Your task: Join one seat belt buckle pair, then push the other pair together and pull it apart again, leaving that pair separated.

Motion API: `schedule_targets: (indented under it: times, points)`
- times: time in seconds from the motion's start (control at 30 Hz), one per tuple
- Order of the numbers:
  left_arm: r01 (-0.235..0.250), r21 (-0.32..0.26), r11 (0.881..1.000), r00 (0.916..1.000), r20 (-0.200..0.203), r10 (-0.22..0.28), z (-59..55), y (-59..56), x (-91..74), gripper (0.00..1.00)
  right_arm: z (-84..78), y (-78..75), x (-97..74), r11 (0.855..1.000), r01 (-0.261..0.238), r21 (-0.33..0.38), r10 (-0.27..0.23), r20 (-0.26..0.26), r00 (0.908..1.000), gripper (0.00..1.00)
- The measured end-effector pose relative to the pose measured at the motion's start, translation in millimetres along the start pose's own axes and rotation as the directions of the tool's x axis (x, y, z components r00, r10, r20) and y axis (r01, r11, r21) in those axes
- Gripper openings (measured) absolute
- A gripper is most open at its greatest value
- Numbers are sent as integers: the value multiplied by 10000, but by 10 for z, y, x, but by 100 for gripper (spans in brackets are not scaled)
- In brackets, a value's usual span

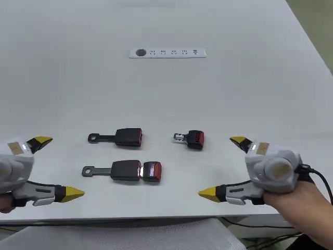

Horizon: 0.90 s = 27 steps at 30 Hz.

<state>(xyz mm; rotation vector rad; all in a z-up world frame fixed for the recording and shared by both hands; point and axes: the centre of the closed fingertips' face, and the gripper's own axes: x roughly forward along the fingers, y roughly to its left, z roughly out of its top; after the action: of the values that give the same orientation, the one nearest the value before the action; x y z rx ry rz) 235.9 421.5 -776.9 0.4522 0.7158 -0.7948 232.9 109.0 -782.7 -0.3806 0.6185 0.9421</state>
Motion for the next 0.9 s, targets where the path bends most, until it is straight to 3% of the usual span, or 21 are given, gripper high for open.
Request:
schedule_targets:
  times: [0.27, 0.47, 0.9]
  points:
    - [-169, 268, 9995, 9998, -68, 171, -6, -7, -31, 100, 55, 27, 19, 9999, 89, -118, -88, 28, 10000, 100]
    - [-172, 147, 9997, 9999, 24, 171, 1, -21, -64, 100, 169, -17, 11, 9995, 297, -52, -295, 328, 9990, 100]
    - [-216, 115, 9997, 9997, 110, 215, 96, -1, -31, 100, 76, -90, -51, 9989, 387, 253, -389, 73, 9992, 100]
